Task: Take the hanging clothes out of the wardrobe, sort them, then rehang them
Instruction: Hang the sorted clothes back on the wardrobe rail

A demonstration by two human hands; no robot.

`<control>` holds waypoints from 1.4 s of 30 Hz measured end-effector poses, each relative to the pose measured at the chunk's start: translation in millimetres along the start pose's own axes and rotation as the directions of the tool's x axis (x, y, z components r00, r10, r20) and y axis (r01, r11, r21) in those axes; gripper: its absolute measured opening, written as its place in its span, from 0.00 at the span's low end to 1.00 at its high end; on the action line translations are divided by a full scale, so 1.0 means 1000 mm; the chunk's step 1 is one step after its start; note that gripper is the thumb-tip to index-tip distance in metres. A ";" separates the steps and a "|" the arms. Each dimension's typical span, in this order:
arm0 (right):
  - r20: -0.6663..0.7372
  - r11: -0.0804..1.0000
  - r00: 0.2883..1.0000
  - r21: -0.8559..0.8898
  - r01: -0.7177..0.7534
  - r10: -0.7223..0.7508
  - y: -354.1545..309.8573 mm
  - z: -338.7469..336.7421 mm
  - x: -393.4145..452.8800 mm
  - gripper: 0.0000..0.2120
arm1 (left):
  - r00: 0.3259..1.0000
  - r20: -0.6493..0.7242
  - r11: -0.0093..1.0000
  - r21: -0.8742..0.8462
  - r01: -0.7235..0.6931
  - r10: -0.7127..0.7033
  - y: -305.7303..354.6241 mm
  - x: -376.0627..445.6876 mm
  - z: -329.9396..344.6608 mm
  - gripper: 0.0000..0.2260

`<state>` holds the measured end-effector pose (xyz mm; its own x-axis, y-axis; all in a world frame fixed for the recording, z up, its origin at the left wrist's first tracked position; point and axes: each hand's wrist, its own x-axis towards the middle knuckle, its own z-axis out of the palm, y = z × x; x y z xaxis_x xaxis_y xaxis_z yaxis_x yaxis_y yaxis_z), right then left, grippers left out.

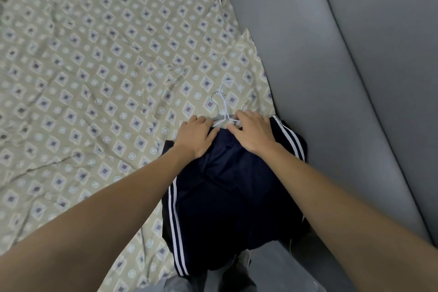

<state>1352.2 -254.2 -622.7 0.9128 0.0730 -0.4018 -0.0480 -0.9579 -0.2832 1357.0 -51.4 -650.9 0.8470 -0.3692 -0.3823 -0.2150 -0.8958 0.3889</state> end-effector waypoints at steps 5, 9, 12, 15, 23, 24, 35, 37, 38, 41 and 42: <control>-0.032 0.996 0.999 0.090 0.023 -0.021 -0.011 -0.051 -0.037 0.23 | 0.992 -0.126 0.990 -0.137 -0.016 -0.001 0.021 -0.035 -0.039 0.19; -0.037 0.958 0.999 0.286 0.005 0.006 -0.026 -0.105 -0.076 0.17 | 0.980 -0.200 0.968 -0.243 -0.065 0.015 0.055 -0.081 -0.079 0.17; -0.040 0.880 0.999 0.474 0.046 -0.031 -0.040 -0.140 -0.111 0.12 | 0.958 -0.285 0.945 -0.319 -0.073 -0.023 0.080 -0.124 -0.101 0.17; -0.124 0.757 0.984 0.628 0.179 -0.129 -0.065 -0.170 -0.147 0.08 | 0.939 -0.343 0.946 -0.306 -0.104 -0.007 0.109 -0.167 -0.118 0.16; -0.315 0.639 0.940 0.699 0.321 -0.129 -0.110 -0.233 -0.264 0.18 | 0.848 -0.529 0.962 -0.214 -0.170 0.032 0.167 -0.288 -0.157 0.14; -0.348 0.625 0.929 0.701 0.344 -0.121 -0.113 -0.241 -0.279 0.18 | 0.838 -0.544 0.962 -0.205 -0.182 0.043 0.171 -0.302 -0.163 0.13; -0.626 0.669 0.771 0.624 0.404 0.117 -0.156 -0.304 -0.405 0.23 | 0.738 -0.604 0.919 -0.024 -0.393 0.299 0.176 -0.395 -0.226 0.12; -0.664 0.694 0.720 0.615 0.373 0.202 -0.172 -0.307 -0.432 0.23 | 0.713 -0.597 0.885 -0.011 -0.466 0.368 0.167 -0.408 -0.234 0.13; -0.685 0.707 0.688 0.609 0.359 0.240 -0.182 -0.308 -0.447 0.22 | 0.690 -0.600 0.860 -0.007 -0.510 0.405 0.163 -0.415 -0.239 0.13; -0.730 0.738 0.598 0.595 0.318 0.331 -0.209 -0.310 -0.494 0.20 | 0.623 -0.604 0.777 -0.009 -0.630 0.498 0.162 -0.438 -0.255 0.12; -0.743 0.748 0.568 0.590 0.304 0.354 -0.217 -0.311 -0.510 0.21 | 0.618 -0.589 0.760 -0.010 -0.650 0.520 0.164 -0.447 -0.261 0.13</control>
<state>1022.9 -170.3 -85.7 0.8029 -0.5041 0.3182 0.0025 -0.5309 -0.8474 1069.9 31.4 -197.9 0.6981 -0.5488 0.4599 -0.7088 -0.4385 0.5526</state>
